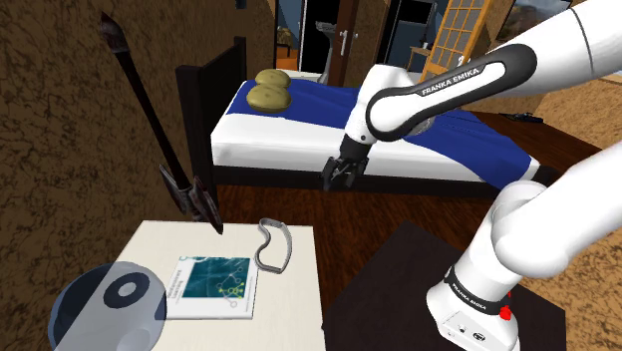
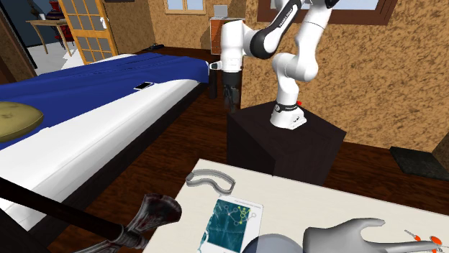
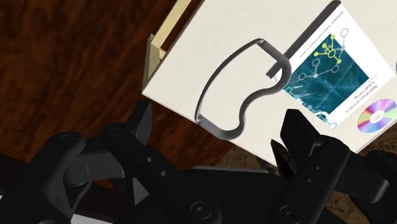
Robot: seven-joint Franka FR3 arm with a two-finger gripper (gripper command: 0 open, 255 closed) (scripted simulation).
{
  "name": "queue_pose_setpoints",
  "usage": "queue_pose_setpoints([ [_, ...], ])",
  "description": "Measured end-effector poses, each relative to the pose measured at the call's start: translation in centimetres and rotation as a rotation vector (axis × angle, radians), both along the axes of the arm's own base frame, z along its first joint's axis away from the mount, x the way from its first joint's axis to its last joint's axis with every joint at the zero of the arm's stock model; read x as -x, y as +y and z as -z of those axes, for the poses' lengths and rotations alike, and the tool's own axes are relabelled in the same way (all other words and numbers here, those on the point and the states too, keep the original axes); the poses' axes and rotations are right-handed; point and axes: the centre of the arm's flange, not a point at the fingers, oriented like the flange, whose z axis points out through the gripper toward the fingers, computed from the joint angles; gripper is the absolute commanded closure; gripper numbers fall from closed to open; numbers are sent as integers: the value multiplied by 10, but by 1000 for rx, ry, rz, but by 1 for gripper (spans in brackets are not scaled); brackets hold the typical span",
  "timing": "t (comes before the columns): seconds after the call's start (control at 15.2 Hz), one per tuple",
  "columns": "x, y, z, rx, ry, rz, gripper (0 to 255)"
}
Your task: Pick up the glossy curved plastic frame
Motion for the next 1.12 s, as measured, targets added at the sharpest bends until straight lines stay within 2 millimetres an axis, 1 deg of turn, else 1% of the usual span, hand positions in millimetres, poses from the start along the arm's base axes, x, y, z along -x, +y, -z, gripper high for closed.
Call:
queue_pose_setpoints([
  [0.13,-14,6,21,-18,-9,14,0],
  [0.2,-16,10,29,-27,-13,21,0],
  [0.33,-28,15,54,-44,-20,34,0],
  [0.53,-45,26,85,-70,-33,55,0],
  [0.66,-58,34,108,-87,-41,68,0],
  [0.73,-64,34,118,-95,-45,76,0],
  [0.92,-84,49,149,-120,-58,96,0],
  [0.99,-91,49,158,-129,-62,104,0],
  [1.06,-97,54,167,-137,-66,111,0],
  [1.12,-105,55,181,-146,-70,119,0],
])
